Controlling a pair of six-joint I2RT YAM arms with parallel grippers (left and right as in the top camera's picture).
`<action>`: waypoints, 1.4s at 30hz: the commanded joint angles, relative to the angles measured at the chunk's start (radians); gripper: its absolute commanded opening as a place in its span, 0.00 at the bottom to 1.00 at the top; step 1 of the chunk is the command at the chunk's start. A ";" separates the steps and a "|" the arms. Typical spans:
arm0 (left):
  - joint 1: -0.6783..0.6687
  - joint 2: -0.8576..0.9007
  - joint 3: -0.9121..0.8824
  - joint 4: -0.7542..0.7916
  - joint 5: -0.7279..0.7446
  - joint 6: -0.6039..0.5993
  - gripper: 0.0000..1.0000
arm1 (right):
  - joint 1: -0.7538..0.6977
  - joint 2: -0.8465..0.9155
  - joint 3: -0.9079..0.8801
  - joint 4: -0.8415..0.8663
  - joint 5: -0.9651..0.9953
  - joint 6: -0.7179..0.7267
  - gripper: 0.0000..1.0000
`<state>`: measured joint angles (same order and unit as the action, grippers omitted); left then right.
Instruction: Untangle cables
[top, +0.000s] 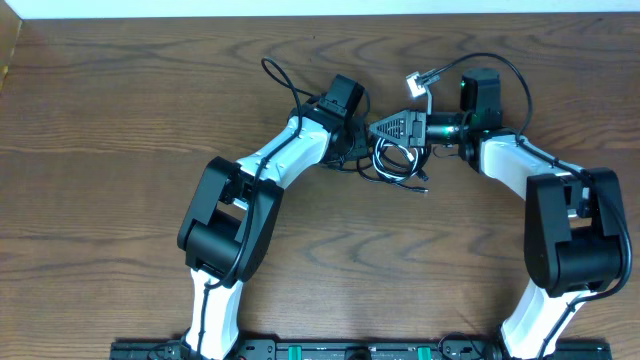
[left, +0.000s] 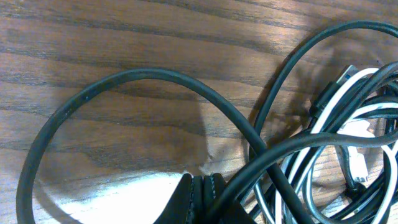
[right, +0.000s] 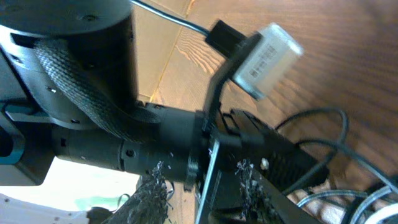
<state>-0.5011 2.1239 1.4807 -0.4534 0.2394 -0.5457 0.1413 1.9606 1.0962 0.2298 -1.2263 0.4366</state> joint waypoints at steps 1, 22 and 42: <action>0.000 -0.020 -0.004 -0.006 0.012 0.009 0.07 | 0.024 -0.023 -0.001 0.021 0.004 -0.026 0.33; 0.027 -0.020 -0.004 -0.022 0.040 0.010 0.08 | -0.031 -0.023 -0.007 0.612 -0.286 0.335 0.01; 0.129 -0.194 -0.004 -0.100 0.073 0.198 0.07 | -0.325 -0.031 -0.006 1.346 -0.243 1.173 0.01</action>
<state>-0.4110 2.0338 1.4807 -0.5358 0.3492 -0.4404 -0.1219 1.9560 1.0729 1.5341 -1.5257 1.5612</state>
